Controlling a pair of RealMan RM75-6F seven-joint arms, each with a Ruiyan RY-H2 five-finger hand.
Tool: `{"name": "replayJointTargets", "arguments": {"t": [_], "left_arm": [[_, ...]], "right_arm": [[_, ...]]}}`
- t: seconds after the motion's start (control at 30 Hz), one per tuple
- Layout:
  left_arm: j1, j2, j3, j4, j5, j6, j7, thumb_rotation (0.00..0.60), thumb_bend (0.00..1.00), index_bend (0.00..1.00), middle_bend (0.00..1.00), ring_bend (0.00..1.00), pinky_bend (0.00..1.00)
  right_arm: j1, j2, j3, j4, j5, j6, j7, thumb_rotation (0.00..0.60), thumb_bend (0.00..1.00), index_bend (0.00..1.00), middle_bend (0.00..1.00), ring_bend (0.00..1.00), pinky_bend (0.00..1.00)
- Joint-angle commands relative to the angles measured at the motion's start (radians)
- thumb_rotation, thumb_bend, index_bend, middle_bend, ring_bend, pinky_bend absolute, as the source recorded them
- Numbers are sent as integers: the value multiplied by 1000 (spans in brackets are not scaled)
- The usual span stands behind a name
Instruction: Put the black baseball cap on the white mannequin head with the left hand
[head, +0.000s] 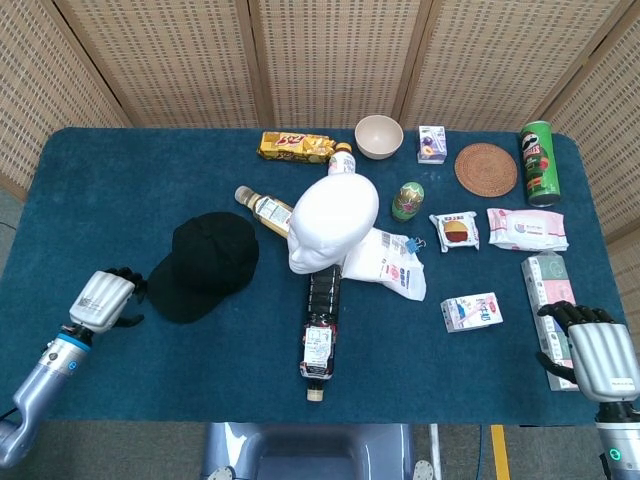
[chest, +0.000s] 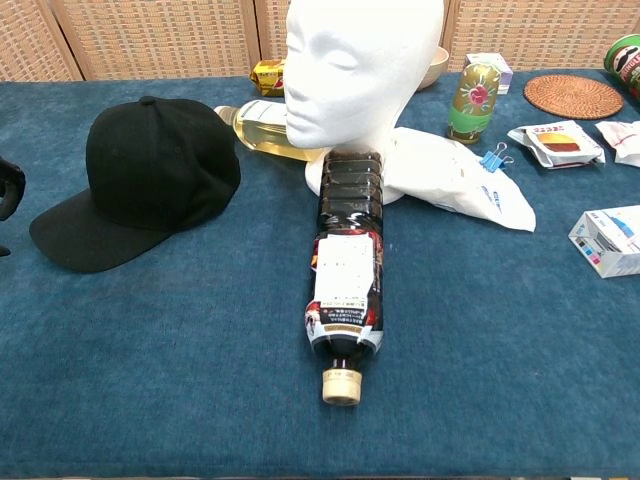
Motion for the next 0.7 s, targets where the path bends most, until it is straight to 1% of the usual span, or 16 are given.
{"name": "replayJointTargets", "arguments": {"t": [0.03, 0.7], "left_arm": [[-7, -25, 1, 28, 0, 11, -18, 600, 89, 610, 523, 392, 520], [-37, -150, 13, 210, -10, 19, -84, 600, 99, 610, 512, 383, 520]], "right_arm": [[-2, 1, 0, -2, 1, 2, -1, 600, 151, 379, 404, 437, 421], [-16, 9, -2, -11, 8, 16, -13, 600, 150, 380, 404, 437, 422]]}}
